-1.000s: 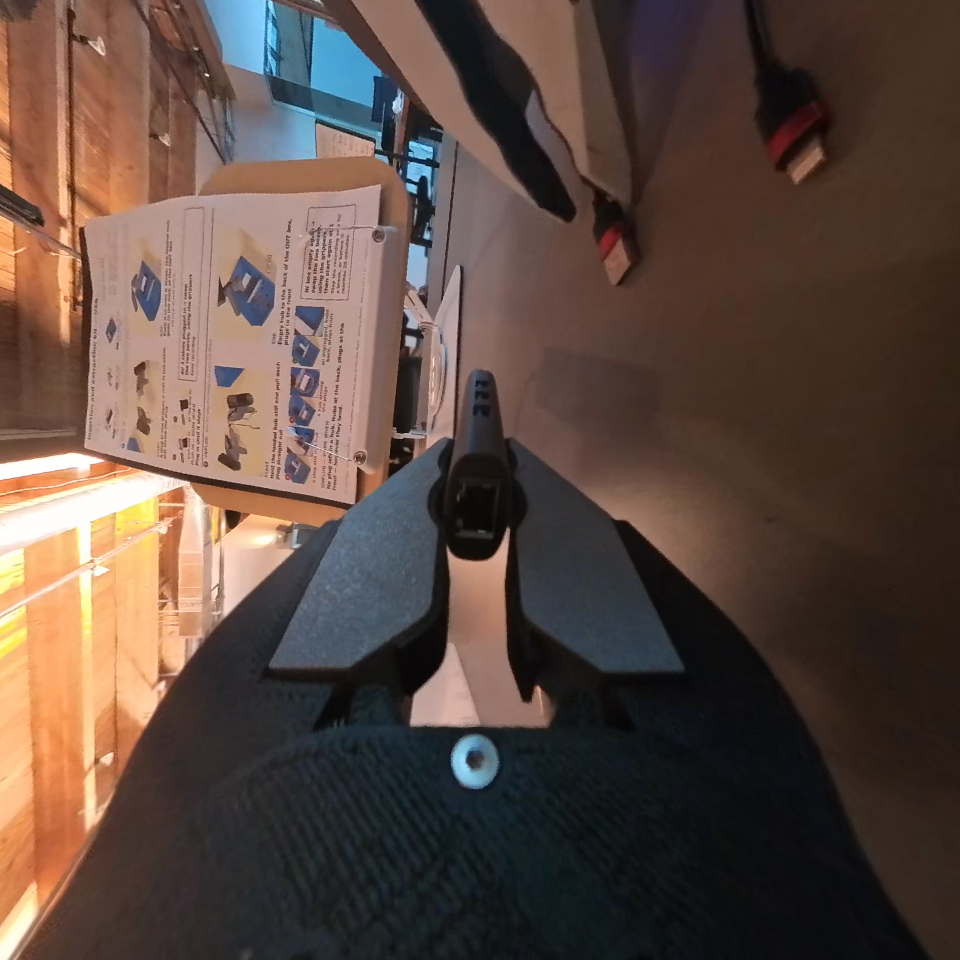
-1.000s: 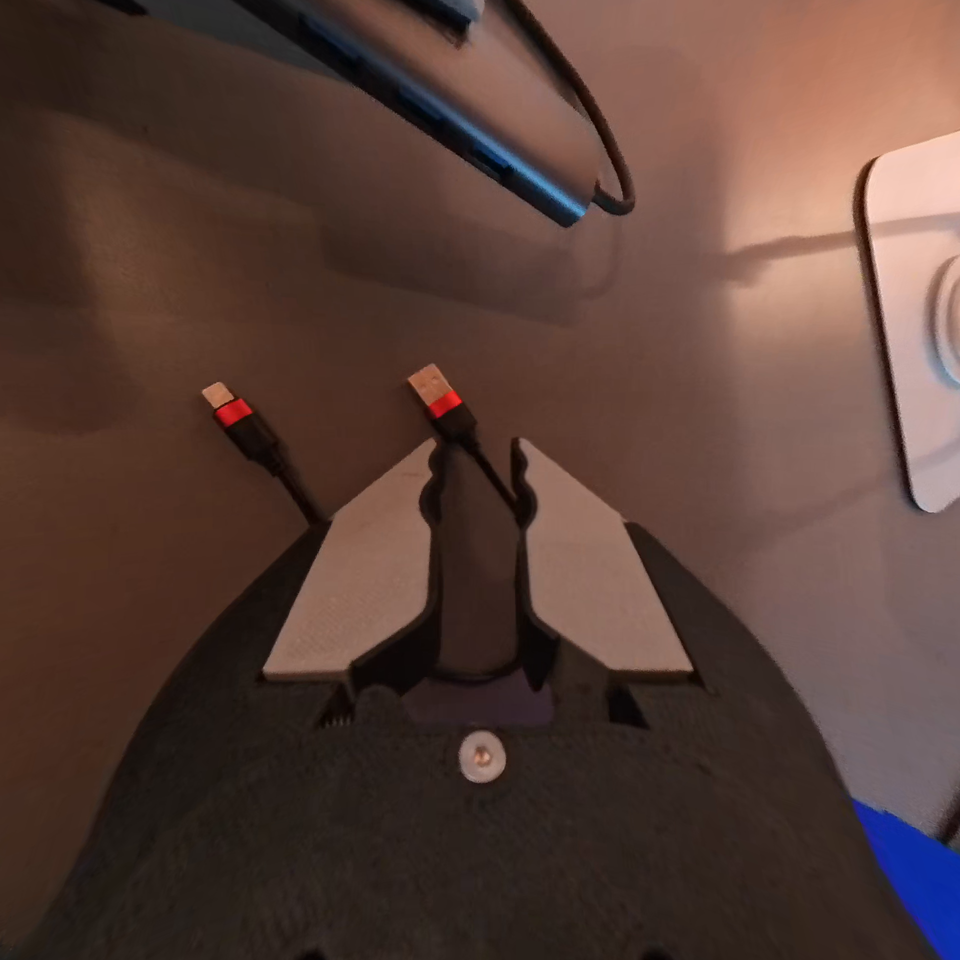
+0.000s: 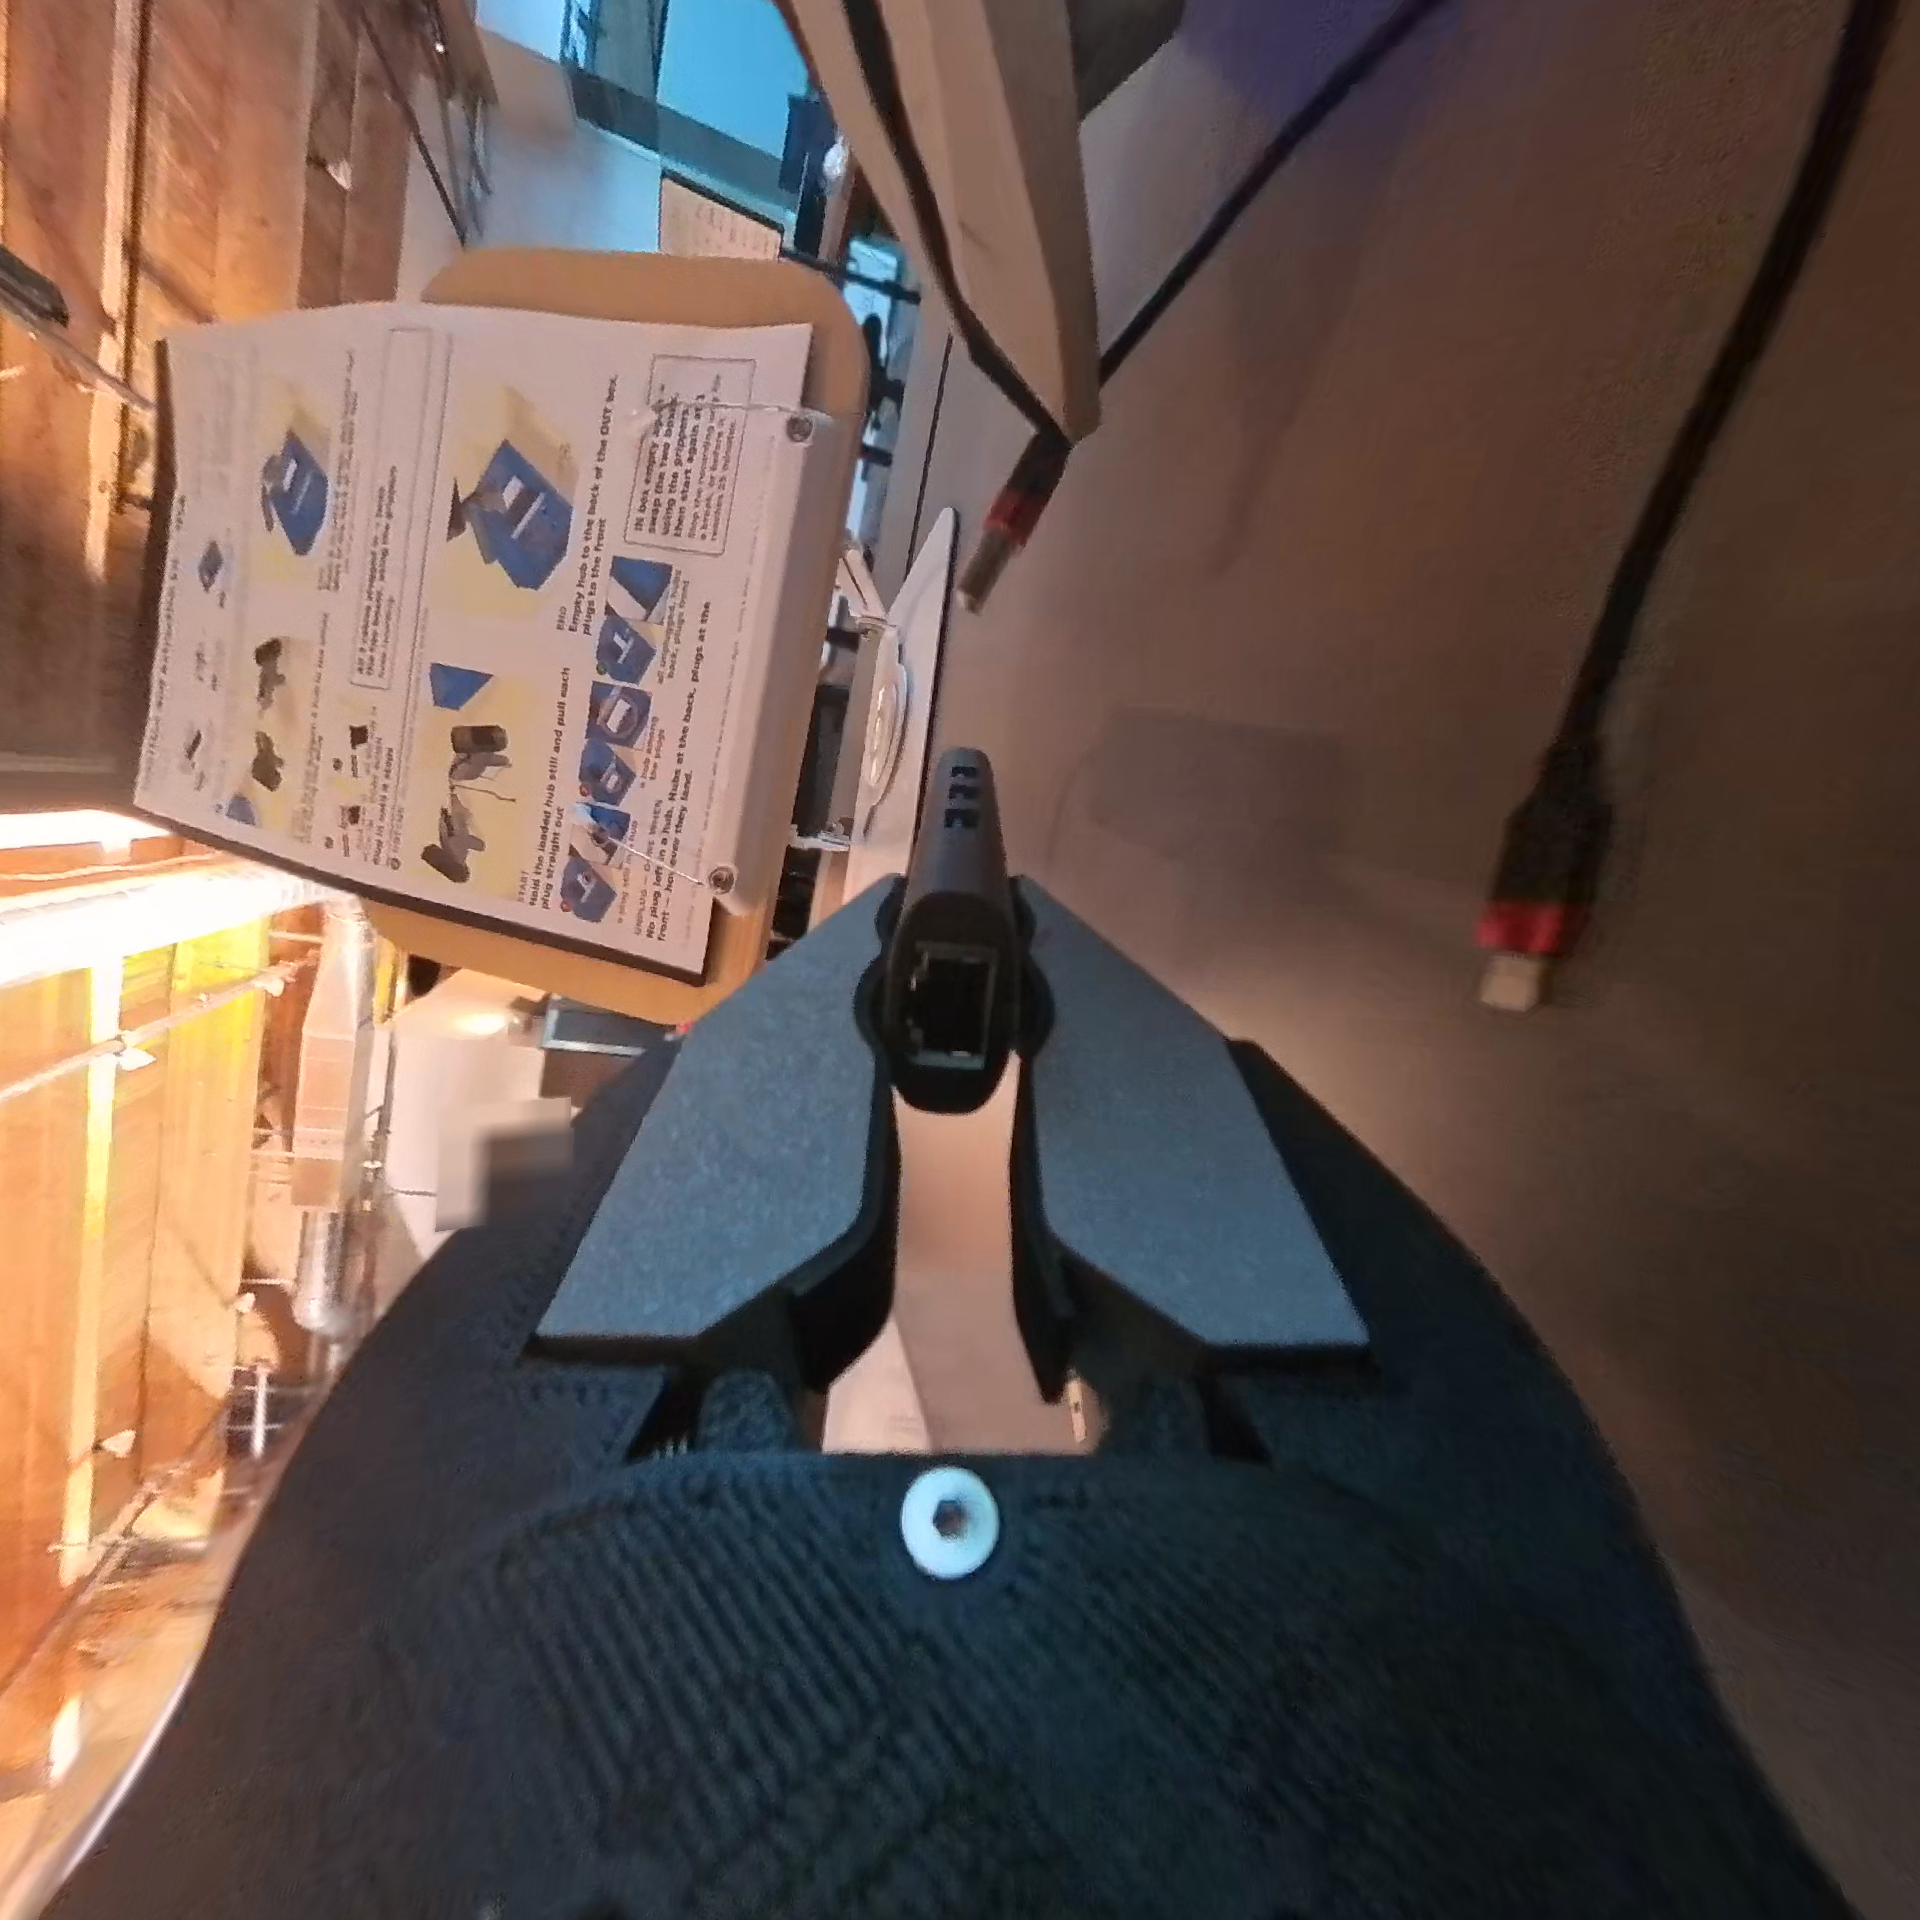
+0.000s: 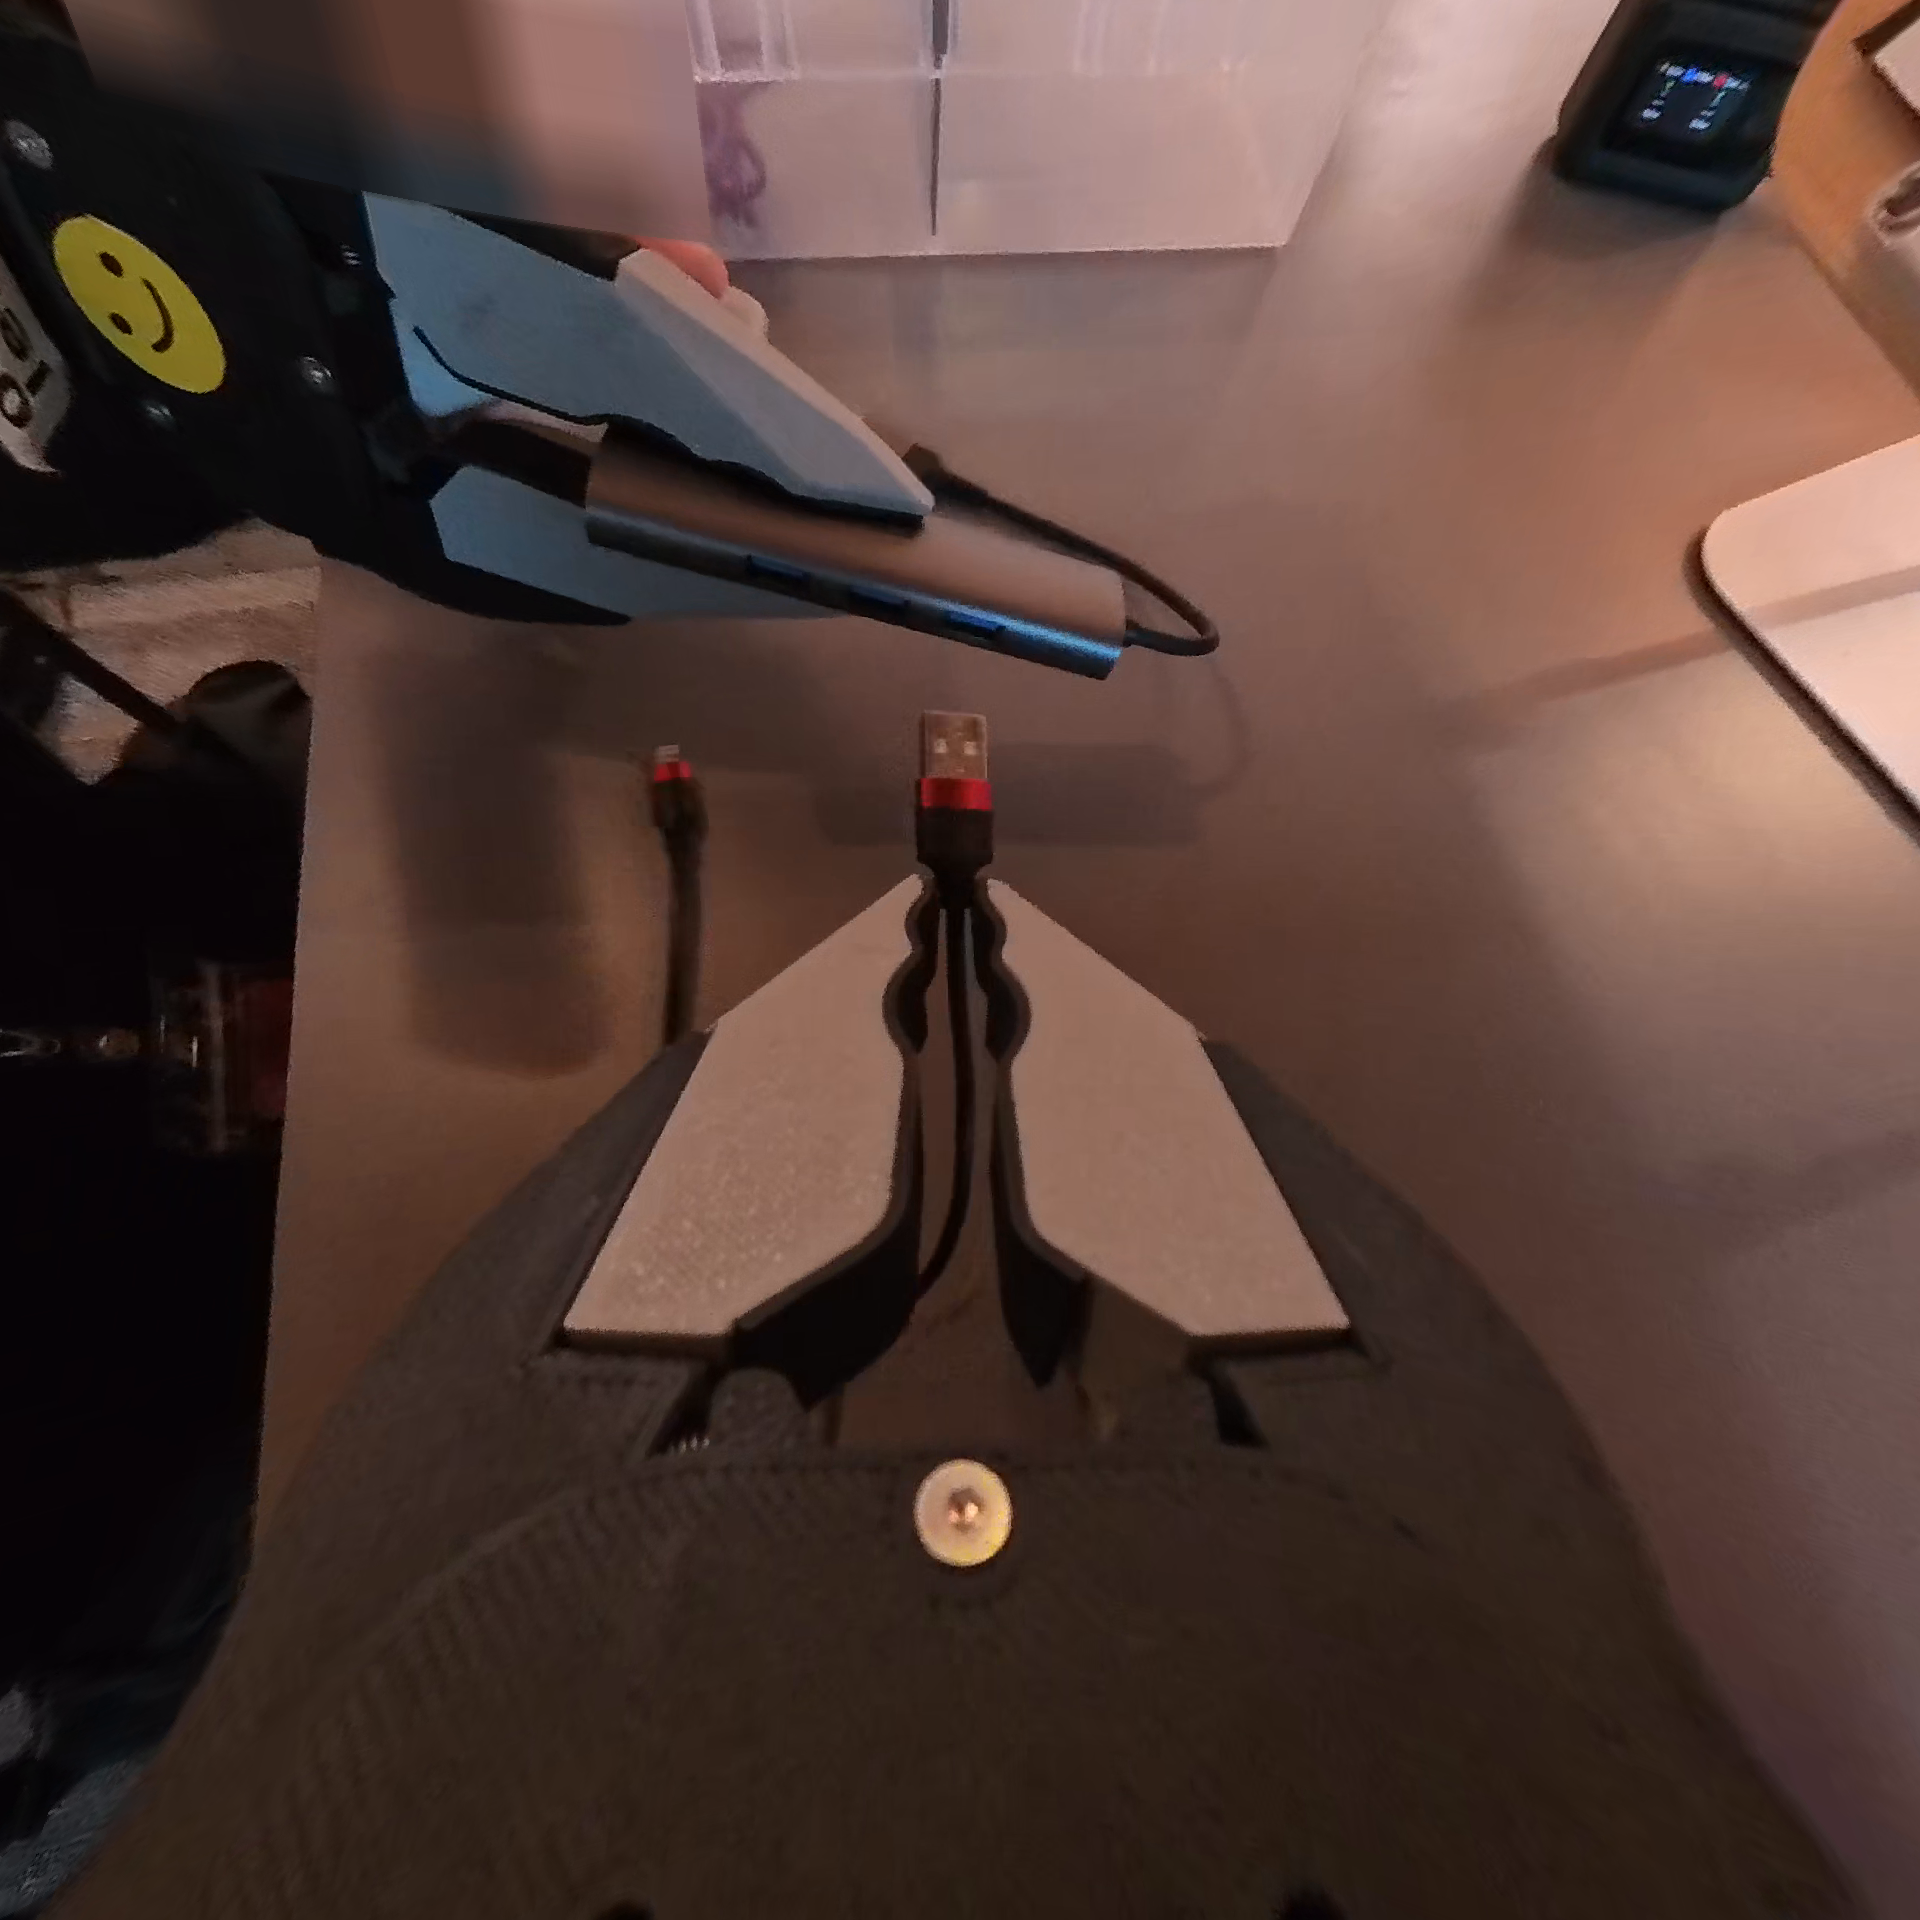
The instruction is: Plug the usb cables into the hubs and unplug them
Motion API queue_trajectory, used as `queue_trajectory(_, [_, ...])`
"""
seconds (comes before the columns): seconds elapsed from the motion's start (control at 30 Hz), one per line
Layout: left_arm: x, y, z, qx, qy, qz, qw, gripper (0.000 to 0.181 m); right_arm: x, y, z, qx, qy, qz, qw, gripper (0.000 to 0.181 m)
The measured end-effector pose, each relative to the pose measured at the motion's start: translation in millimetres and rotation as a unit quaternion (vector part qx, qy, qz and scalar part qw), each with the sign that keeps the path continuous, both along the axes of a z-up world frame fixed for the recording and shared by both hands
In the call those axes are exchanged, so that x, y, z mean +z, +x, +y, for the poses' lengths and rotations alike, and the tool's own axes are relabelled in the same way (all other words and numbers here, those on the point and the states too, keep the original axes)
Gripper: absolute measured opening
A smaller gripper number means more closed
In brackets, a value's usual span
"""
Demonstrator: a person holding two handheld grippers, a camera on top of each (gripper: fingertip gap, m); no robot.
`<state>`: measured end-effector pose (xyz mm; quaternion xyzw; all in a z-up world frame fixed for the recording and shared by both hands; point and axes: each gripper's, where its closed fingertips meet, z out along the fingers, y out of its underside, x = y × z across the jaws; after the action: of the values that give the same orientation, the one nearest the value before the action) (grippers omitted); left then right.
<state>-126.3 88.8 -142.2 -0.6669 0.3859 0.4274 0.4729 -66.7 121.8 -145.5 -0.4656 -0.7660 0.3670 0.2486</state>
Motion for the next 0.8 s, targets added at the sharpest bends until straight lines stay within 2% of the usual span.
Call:
queue_trajectory(0.1, [2.5,-1.8,-0.2,0.001,0.004,-0.020,1.000,0.015,4.0,-4.3,-6.4,0.000,0.025,0.006,1.000,0.002])
queue_trajectory(0.2, [2.2,-3.1,0.2,0.002,0.002,-0.029,1.000,0.015,-4.6,-8.1,-7.1,-0.005,0.057,-0.008,0.998,0.003])
queue_trajectory(0.33, [1.1,-4.8,0.5,0.005,-0.001,-0.033,0.999,0.015,-13.4,-11.2,-10.1,-0.001,0.051,-0.022,0.998,0.003])
queue_trajectory(0.6, [-11.0,-5.8,3.0,0.018,-0.022,0.010,1.000,0.015,-15.6,-10.1,-6.4,-0.004,0.044,-0.024,0.999,0.003])
queue_trajectory(0.7, [-9.0,-7.8,2.8,0.023,-0.018,-0.003,1.000,0.015,-3.6,-12.7,-5.5,-0.012,0.034,0.003,0.999,0.003])
queue_trajectory(0.8, [-4.0,-12.3,2.1,0.029,-0.009,-0.027,0.999,0.015,21.3,-16.3,2.4,-0.039,0.032,0.059,0.997,0.003])
